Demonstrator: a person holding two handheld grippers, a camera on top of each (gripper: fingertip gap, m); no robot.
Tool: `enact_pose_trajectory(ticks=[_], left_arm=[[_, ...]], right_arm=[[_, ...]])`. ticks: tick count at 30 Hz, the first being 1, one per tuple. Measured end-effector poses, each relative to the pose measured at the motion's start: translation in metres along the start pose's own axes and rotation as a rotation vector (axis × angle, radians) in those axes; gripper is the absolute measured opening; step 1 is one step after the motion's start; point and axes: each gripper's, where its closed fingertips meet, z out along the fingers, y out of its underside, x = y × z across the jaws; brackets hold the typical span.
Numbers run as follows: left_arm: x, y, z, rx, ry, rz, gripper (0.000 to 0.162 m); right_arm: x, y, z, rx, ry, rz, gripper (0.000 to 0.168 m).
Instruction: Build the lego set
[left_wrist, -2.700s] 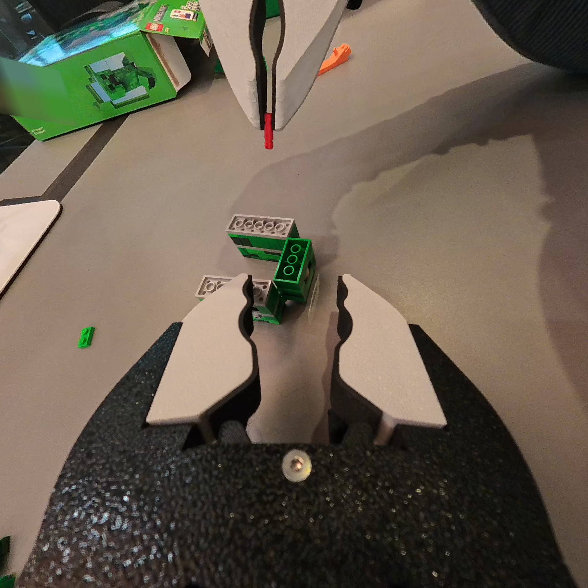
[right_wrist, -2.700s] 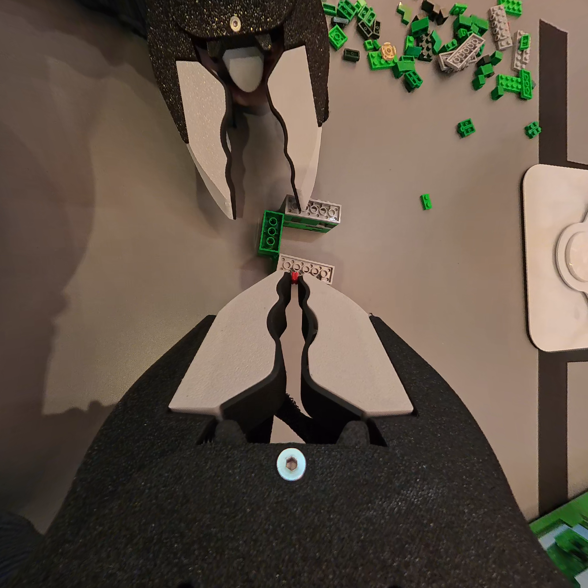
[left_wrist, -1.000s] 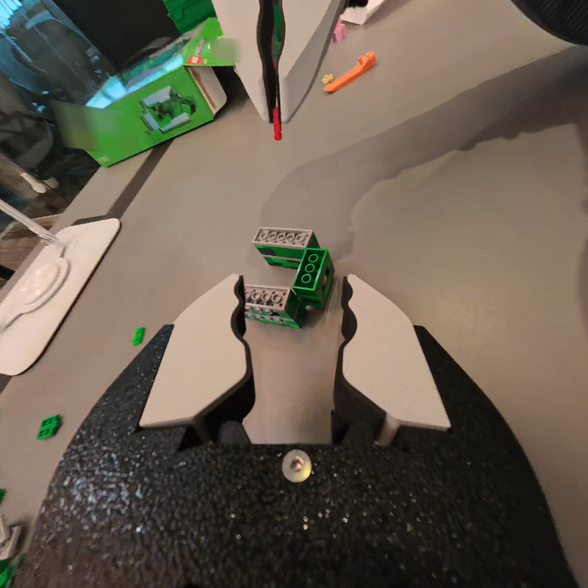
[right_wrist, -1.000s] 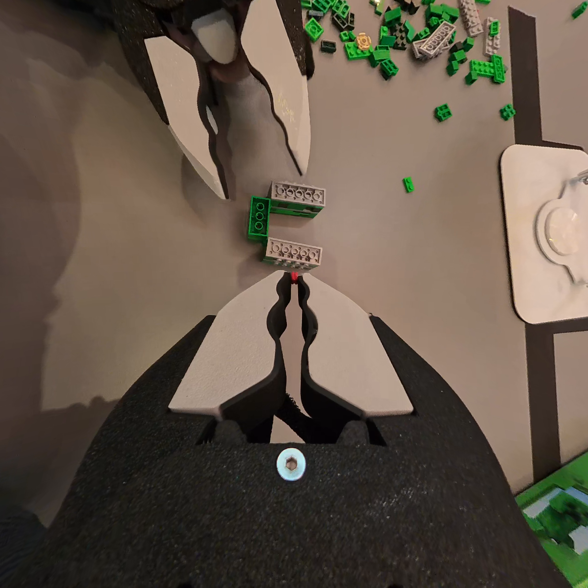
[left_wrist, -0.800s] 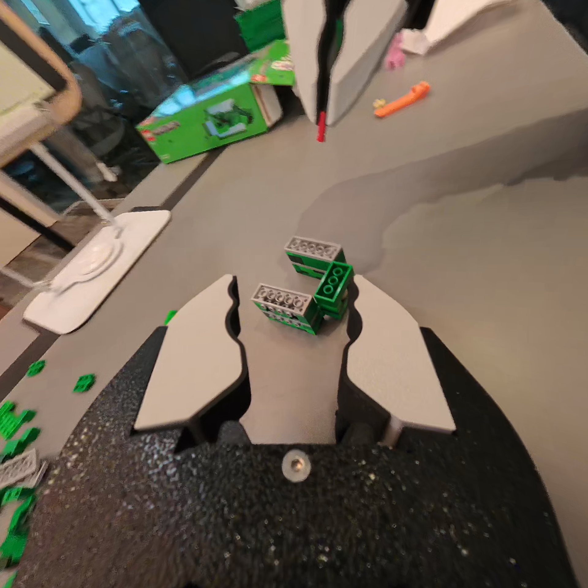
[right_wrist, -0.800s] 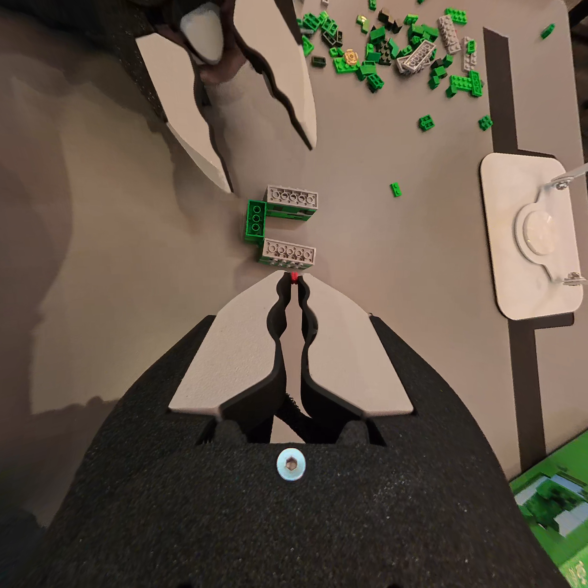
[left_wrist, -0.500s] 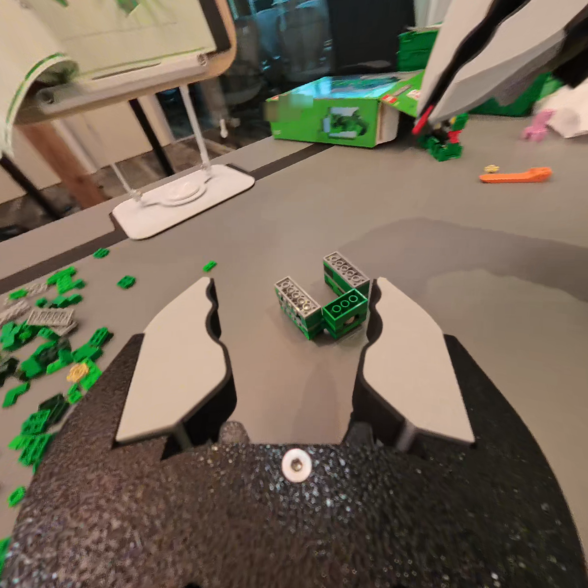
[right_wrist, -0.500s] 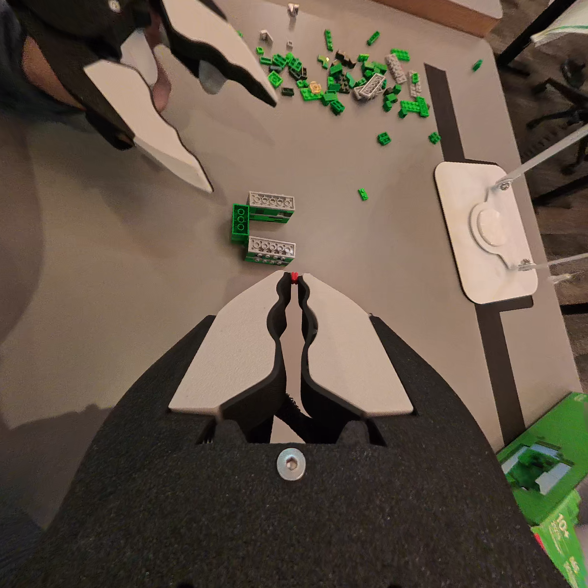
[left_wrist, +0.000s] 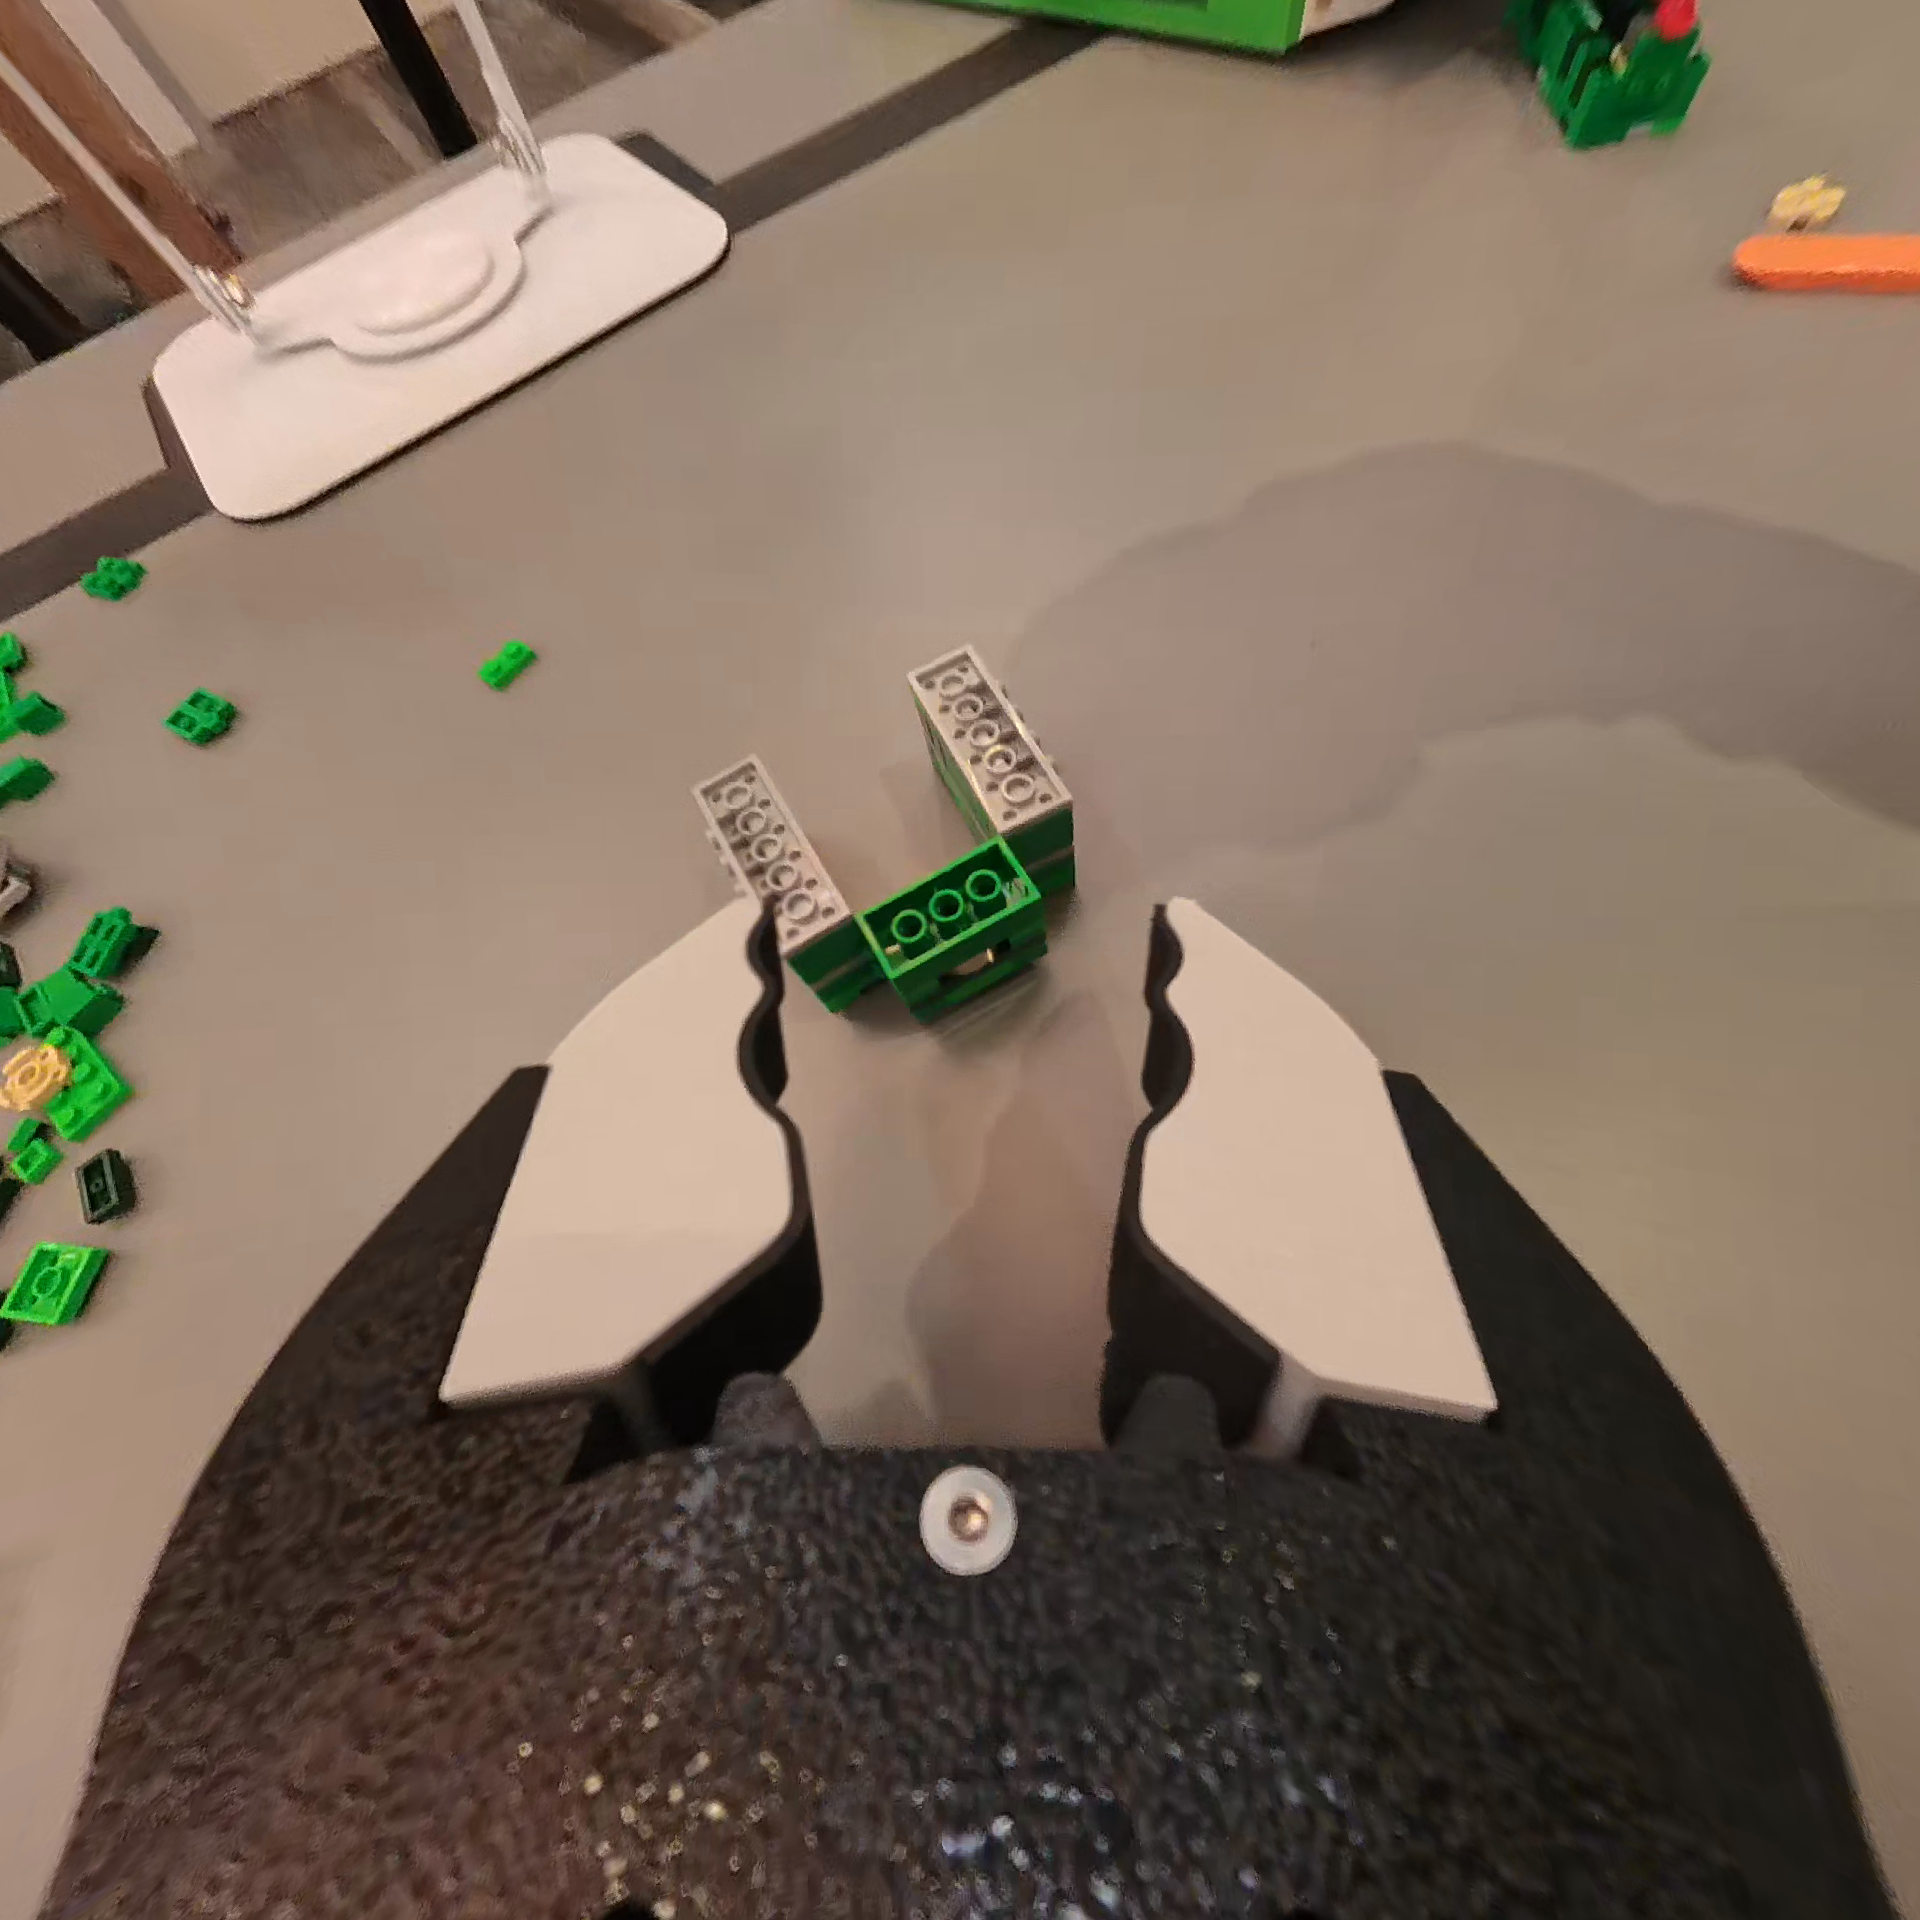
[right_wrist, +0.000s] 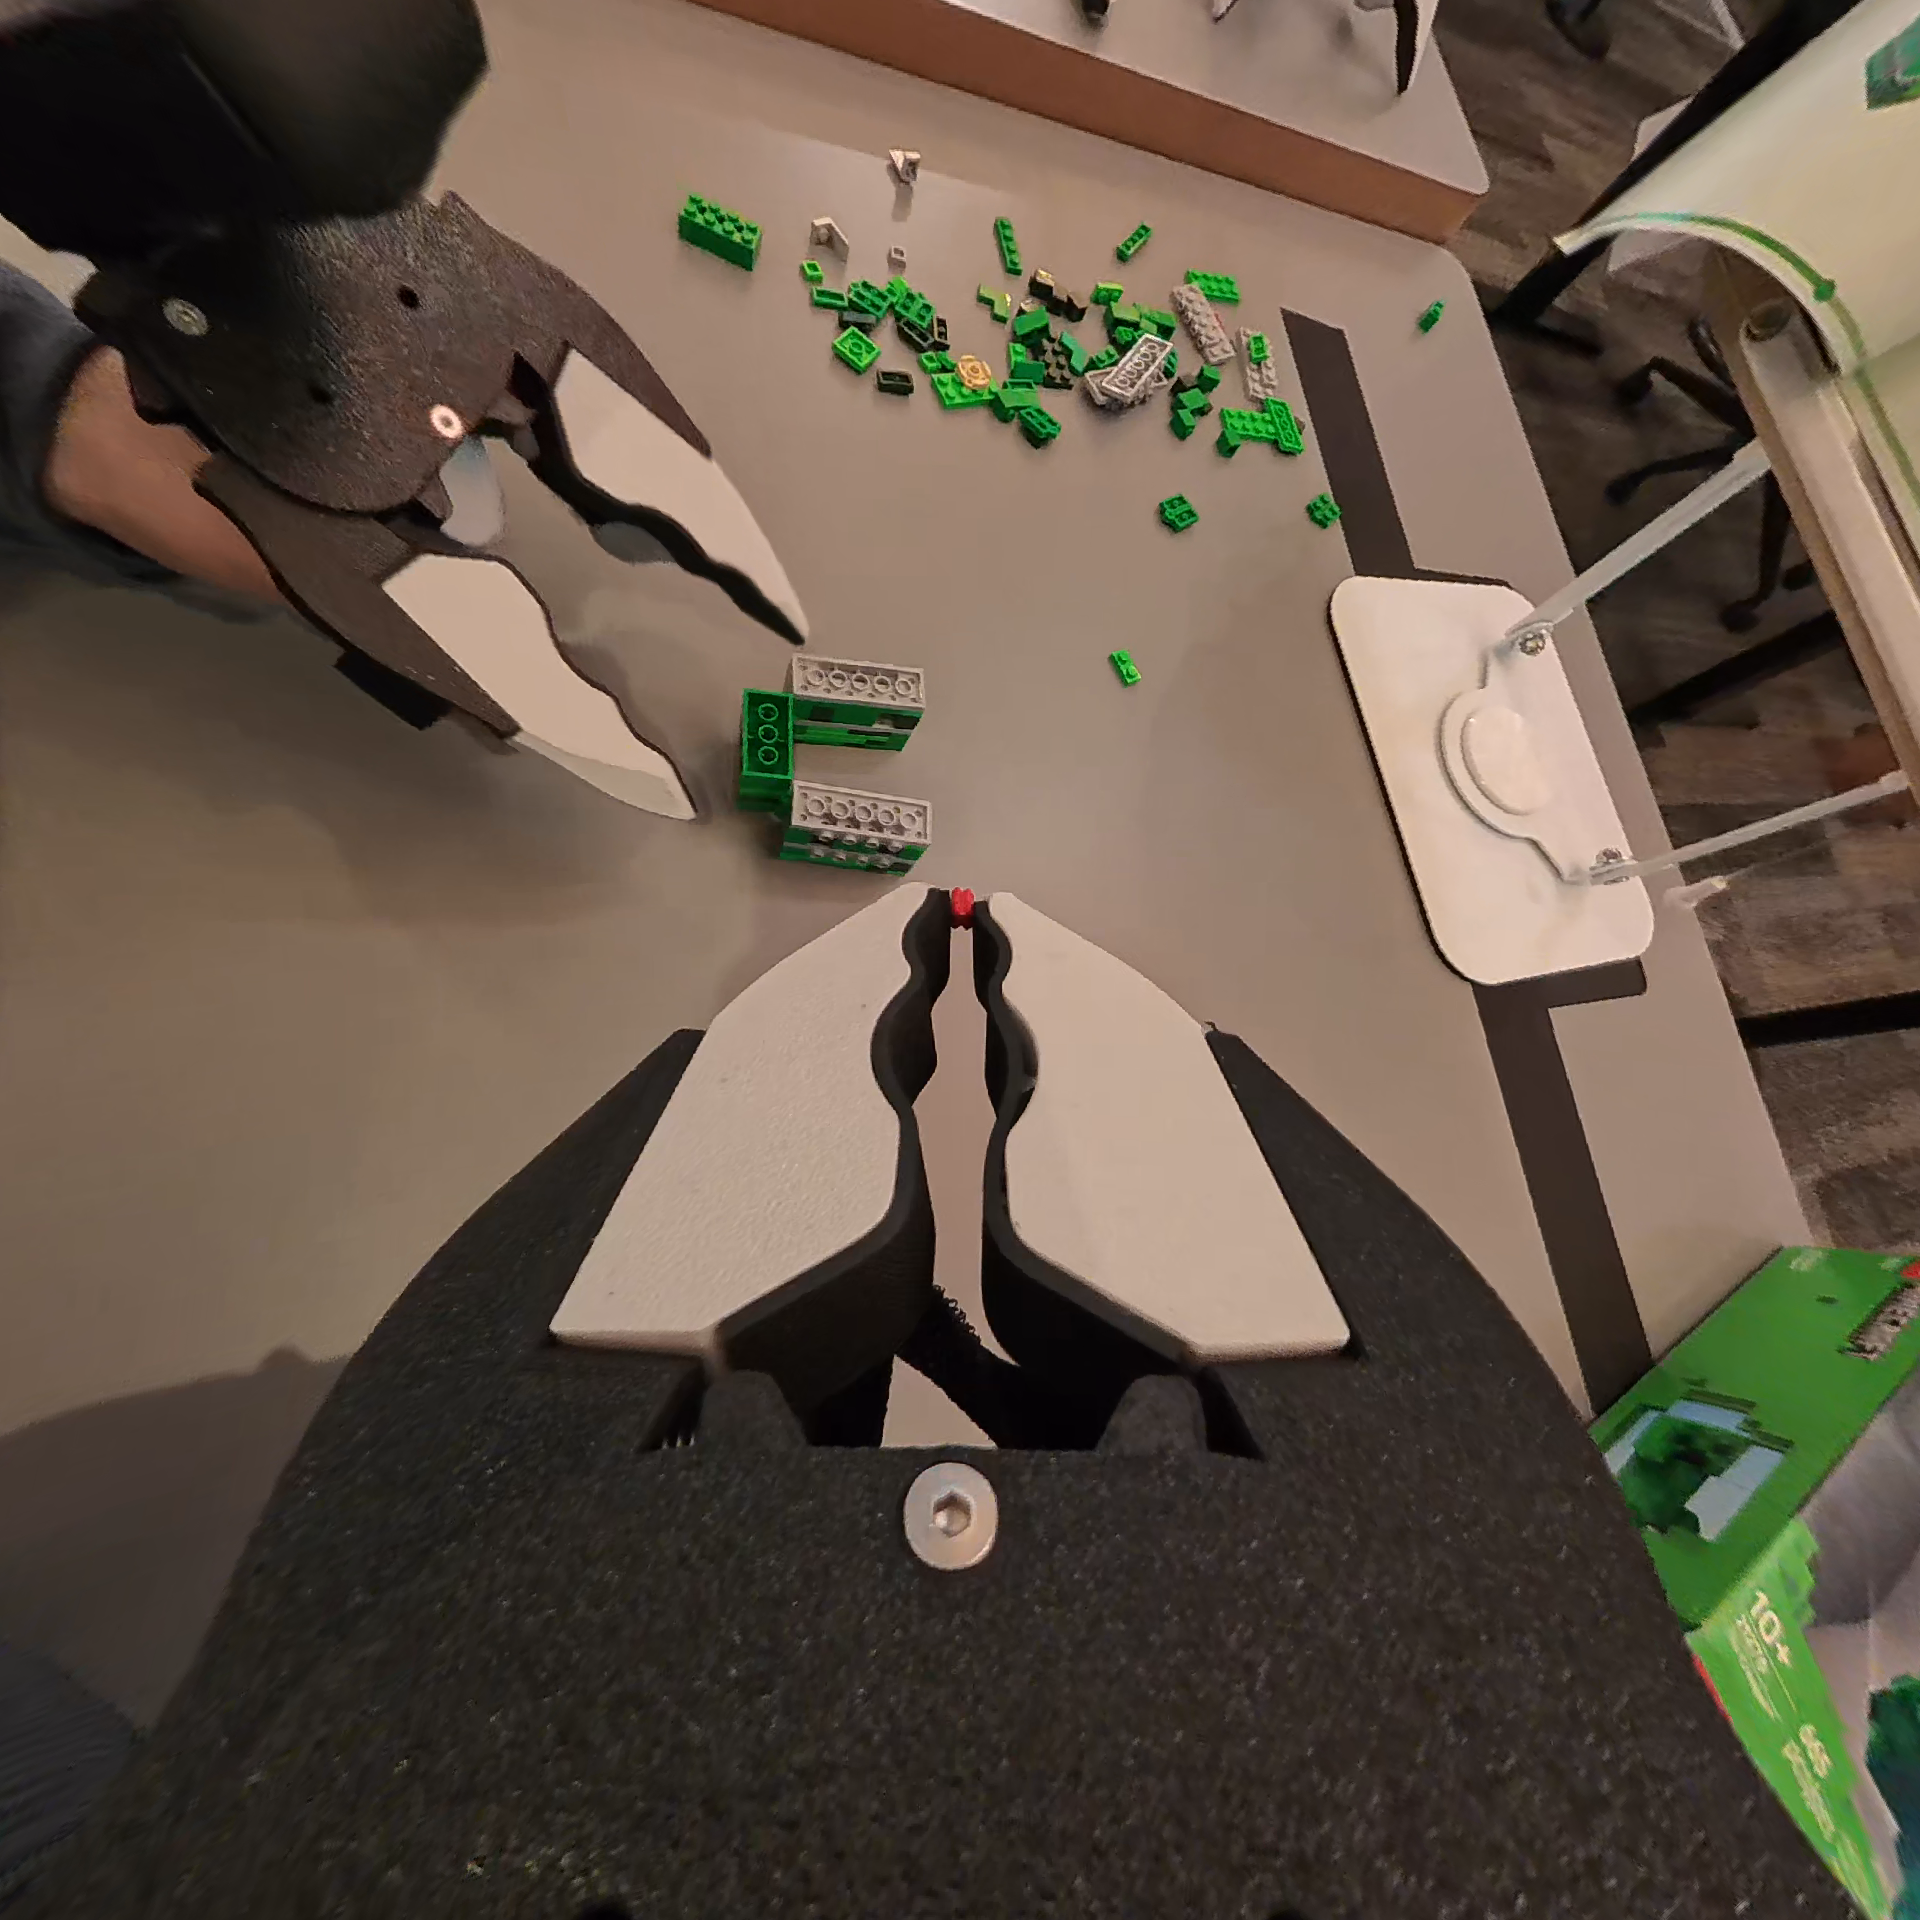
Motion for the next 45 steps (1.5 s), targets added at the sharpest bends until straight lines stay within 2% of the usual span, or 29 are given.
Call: enact_pose_trajectory(ticks=[2, 4, 16, 23, 28, 31, 37, 45], left_arm=[[0.002, 0.004, 0.0, -0.026, -0.003, 0.0, 0.057], [0.004, 0.005, -0.002, -0.029, 0.009, -0.013, 0.055], [-0.01, 0.003, 0.01, -0.041, -0.056, -0.023, 0.059], [-0.038, 0.008, 0.01, -0.06, -0.14, -0.012, 0.061], [-0.025, 0.005, 0.009, -0.021, -0.02, -0.028, 0.063], [-0.027, 0.013, 0.014, -0.064, -0.024, -0.002, 0.059], [-0.027, 0.019, 0.019, -0.086, 0.006, -0.061, 0.042], [-0.026, 0.023, 0.028, -0.107, -0.002, -0.024, 0.042]], right_arm=[[-0.004, -0.005, 0.0, 0.013, -0.01, -0.016, 0.004], [-0.007, -0.011, -0.001, 0.027, -0.017, -0.037, 0.004], [-0.012, -0.02, -0.009, 0.077, -0.025, -0.061, 0.004], [-0.013, -0.023, -0.01, 0.089, -0.033, -0.067, 0.004], [-0.014, -0.022, -0.007, 0.087, -0.043, -0.065, 0.004], [-0.015, -0.022, -0.005, 0.078, -0.05, -0.067, 0.004], [-0.018, -0.024, 0.0, 0.072, -0.067, -0.08, 0.004], [-0.021, -0.025, 0.005, 0.063, -0.082, -0.086, 0.004]])
